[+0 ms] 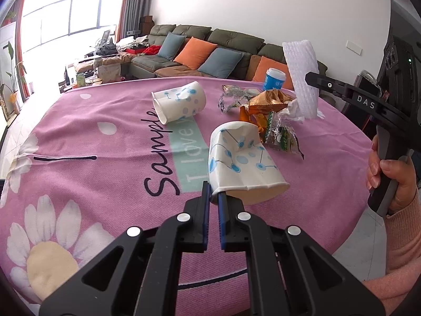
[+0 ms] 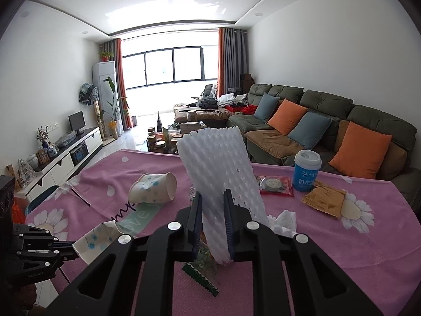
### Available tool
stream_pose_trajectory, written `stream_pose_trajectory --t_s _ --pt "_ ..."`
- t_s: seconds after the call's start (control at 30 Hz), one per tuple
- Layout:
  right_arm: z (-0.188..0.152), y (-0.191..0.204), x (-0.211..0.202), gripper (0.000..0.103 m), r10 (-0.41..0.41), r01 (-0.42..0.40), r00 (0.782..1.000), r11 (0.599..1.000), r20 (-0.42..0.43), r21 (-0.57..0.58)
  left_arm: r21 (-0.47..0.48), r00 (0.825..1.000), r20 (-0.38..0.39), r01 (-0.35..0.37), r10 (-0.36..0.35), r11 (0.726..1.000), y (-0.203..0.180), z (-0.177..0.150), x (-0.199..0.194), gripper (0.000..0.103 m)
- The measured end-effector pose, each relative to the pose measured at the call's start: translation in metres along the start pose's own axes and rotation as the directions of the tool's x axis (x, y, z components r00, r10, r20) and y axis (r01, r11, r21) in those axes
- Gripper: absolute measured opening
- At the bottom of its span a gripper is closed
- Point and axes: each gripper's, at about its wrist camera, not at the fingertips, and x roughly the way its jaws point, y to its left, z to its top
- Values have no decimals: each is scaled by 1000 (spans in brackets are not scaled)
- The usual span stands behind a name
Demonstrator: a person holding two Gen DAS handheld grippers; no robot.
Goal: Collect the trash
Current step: 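Grasp a blue-dotted paper cup with the left gripper while the right gripper grasps another foam net, then carry the paper cup and the foam net over the teal bin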
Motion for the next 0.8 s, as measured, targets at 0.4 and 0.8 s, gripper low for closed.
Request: stream_pose_trajectory --t_s 0.4,0.8 --pt "13 51 -3 15 222 -222 975 975 9 3 -48 996 74 -52 55 998 25 -1 -43 6" --pt "13 121 27 15 417 -418 907 908 -60 -11 -138 983 111 -134 149 981 65 -11 -83 6"
